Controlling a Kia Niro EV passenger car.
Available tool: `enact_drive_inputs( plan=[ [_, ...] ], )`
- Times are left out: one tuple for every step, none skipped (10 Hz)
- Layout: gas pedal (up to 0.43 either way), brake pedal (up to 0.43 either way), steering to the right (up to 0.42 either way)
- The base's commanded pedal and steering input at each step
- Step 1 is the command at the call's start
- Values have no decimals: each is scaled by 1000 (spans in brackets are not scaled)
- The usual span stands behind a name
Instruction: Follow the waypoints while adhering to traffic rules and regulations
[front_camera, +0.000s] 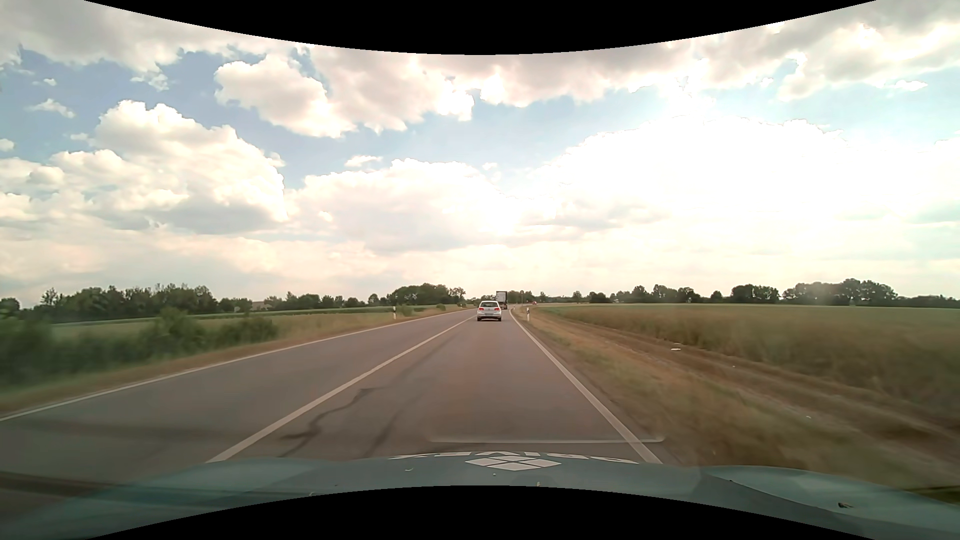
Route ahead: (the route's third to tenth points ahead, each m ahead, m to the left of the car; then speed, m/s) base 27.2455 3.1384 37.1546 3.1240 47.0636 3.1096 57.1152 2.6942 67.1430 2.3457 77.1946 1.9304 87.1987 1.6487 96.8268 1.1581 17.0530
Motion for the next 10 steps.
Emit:
enact_drive_inputs(
  plan=[
    [311, 0, -3],
    [311, 0, -3],
    [311, 0, -3],
    [311, 0, -3],
    [311, 0, -2],
    [311, 0, -2],
    [311, 0, -2],
    [311, 0, -1],
    [311, 0, -2],
    [299, 0, -1]
  ],
)
